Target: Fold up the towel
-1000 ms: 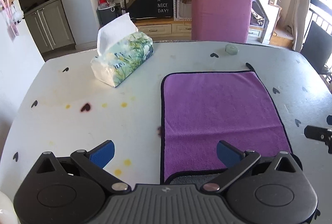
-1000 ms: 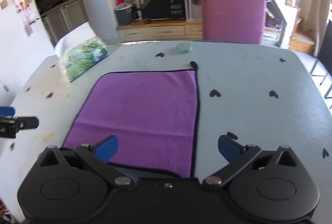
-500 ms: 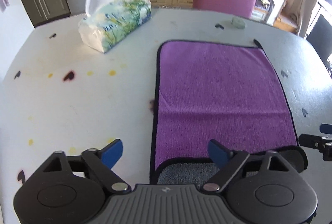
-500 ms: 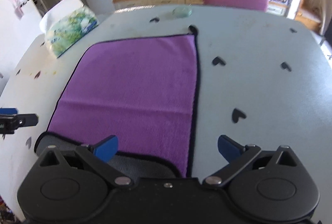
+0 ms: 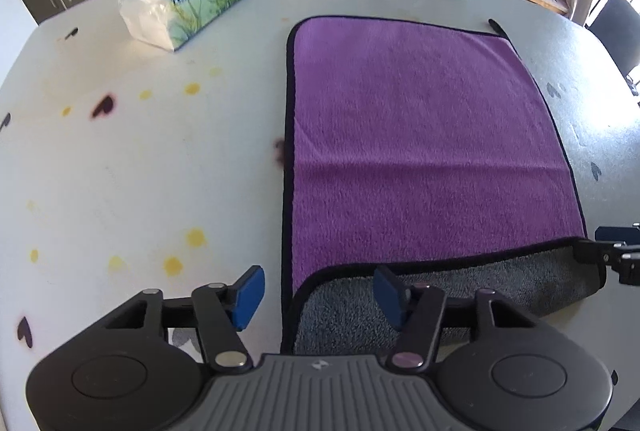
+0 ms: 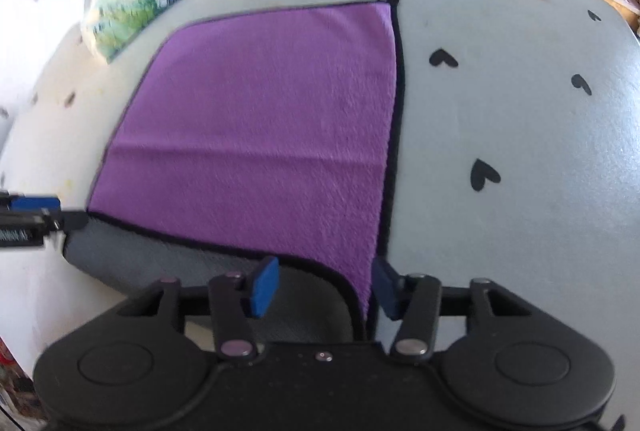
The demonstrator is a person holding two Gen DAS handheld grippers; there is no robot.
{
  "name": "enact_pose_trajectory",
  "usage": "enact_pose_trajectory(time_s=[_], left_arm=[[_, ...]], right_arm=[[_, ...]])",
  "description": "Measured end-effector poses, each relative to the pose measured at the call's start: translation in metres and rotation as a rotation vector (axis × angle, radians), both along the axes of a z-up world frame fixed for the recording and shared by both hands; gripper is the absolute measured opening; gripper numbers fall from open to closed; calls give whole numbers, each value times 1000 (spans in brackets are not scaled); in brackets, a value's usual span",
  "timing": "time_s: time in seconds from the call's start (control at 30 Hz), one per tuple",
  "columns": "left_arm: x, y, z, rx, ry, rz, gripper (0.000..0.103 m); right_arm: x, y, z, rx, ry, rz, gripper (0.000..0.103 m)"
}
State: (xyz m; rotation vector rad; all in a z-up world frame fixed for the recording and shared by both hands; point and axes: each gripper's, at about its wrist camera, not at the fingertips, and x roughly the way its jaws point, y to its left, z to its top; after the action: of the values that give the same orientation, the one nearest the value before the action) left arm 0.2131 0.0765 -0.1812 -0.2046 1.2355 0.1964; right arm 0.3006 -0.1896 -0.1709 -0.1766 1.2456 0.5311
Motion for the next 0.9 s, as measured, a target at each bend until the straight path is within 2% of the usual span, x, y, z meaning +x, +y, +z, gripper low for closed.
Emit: enact_pose_trajectory(time_s=[0.17, 0.4, 0.57, 0.7, 0.9], left_arm=[[0, 0, -9, -3, 32, -17, 56], [0, -1, -16, -13, 64, -39, 45], [1, -1, -18, -15, 80, -46, 41], [3, -2, -16, -33, 91, -56, 27], [1, -4, -17, -27, 114, -83, 20]], right_arm=[[-2, -5, -9, -39, 30, 23, 44], [-2, -7, -11, -30, 48, 40, 25], [-2, -5, -12, -47, 56, 56, 21], [-2, -4, -11, -55, 56, 62, 17], [-4, -5, -10, -66, 63, 69, 12]])
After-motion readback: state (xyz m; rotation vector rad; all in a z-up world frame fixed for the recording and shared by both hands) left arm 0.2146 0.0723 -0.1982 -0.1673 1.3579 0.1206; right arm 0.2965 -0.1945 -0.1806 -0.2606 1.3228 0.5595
